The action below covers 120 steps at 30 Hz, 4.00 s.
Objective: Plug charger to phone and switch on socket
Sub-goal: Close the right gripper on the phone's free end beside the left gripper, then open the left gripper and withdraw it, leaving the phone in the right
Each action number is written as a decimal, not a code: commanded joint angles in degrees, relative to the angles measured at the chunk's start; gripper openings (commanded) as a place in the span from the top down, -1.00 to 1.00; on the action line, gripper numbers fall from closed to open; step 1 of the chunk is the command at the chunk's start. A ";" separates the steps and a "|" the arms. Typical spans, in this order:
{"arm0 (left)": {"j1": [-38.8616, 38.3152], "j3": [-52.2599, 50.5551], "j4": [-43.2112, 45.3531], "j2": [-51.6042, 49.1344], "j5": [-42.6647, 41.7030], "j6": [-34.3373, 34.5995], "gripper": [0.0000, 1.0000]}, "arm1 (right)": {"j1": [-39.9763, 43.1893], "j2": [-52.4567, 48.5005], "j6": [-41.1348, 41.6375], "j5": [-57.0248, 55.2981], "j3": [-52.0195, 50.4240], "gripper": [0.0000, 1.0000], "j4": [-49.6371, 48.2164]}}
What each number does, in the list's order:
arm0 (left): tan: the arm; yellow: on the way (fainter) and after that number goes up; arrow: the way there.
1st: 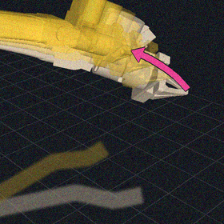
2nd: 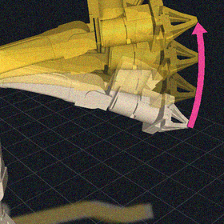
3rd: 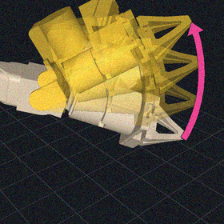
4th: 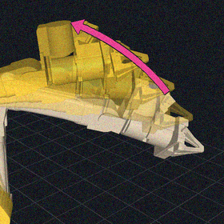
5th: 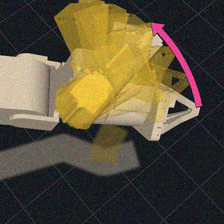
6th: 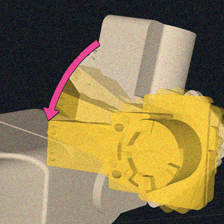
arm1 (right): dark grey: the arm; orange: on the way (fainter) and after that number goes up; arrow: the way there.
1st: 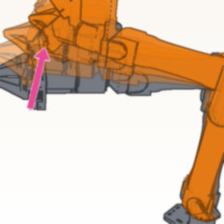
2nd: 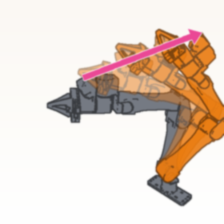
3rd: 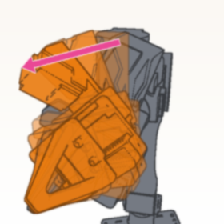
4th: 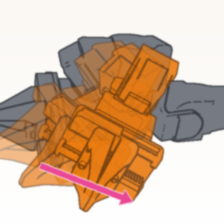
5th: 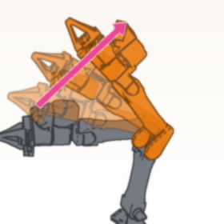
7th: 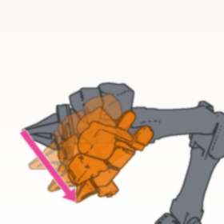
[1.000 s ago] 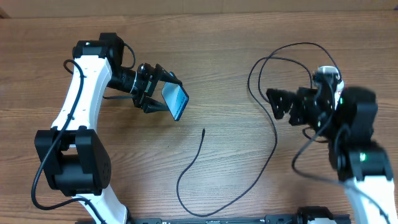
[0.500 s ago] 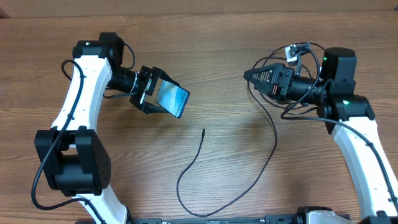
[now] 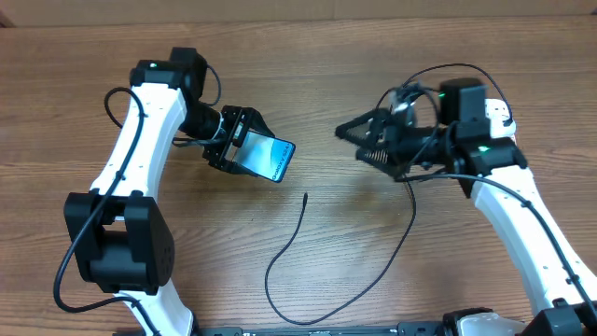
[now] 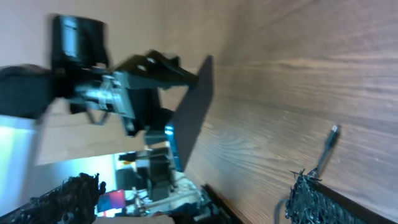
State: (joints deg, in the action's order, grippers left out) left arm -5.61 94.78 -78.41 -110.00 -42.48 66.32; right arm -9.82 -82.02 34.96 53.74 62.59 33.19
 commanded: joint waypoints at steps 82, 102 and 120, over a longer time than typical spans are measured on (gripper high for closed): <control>-17.49 0.26 18.18 2.01 -5.11 21.14 0.92 | -14.97 -0.09 4.04 -31.50 1.38 0.37 2.29; -17.79 0.26 18.95 2.01 -4.61 21.14 0.92 | -14.97 -0.09 4.04 -31.47 1.38 0.76 2.54; -17.66 0.24 18.91 2.01 -0.39 19.89 -0.47 | -14.95 -0.09 4.04 -31.87 1.38 0.88 2.69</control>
State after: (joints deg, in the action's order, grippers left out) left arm -23.24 94.76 -59.68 -110.00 -44.47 86.89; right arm -24.53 -82.02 39.38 22.92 62.59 36.01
